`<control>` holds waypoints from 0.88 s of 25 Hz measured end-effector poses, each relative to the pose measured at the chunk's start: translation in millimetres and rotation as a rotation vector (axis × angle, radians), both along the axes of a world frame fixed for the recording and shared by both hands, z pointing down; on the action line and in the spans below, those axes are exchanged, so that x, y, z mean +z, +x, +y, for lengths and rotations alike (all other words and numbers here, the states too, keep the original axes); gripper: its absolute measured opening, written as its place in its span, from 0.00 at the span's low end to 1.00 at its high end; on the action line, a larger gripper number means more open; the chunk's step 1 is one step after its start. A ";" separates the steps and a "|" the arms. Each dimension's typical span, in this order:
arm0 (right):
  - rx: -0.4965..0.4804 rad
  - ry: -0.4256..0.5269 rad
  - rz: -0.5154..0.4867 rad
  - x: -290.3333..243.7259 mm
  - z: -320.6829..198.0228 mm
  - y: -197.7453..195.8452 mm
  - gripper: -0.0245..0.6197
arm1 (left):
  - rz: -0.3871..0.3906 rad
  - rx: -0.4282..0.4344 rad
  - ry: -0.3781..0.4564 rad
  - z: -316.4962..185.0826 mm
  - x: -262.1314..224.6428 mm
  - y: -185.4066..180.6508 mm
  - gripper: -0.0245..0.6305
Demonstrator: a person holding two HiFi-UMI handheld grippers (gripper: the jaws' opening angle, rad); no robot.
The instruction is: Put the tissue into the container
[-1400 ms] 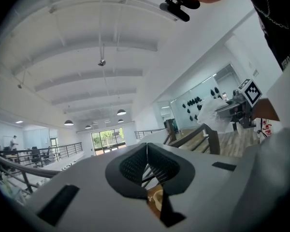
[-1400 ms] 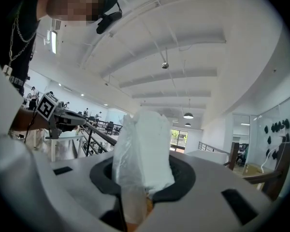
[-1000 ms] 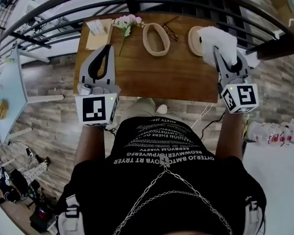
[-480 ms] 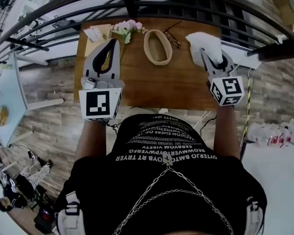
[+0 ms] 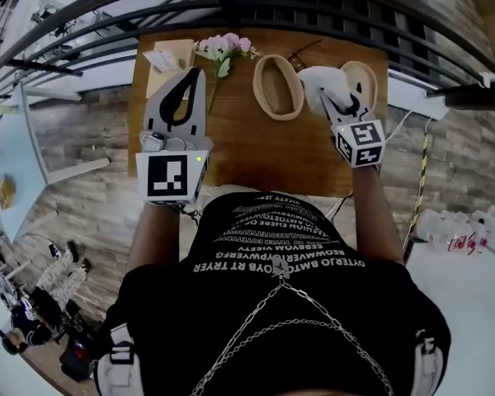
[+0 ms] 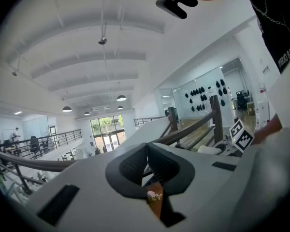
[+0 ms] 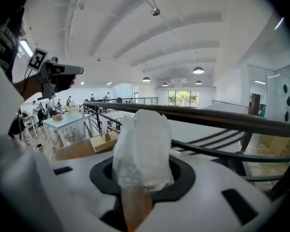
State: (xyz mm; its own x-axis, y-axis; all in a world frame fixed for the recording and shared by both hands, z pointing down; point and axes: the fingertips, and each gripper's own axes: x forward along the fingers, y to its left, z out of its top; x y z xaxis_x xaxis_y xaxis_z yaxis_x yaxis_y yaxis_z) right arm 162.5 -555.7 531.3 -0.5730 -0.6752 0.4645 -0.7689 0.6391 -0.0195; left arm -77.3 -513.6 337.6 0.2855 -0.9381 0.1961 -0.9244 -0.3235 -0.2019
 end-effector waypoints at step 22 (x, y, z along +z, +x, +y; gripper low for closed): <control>-0.108 -0.292 0.179 175.1 -33.2 -85.0 0.24 | 0.030 -0.006 -0.127 -42.2 45.8 -29.1 0.08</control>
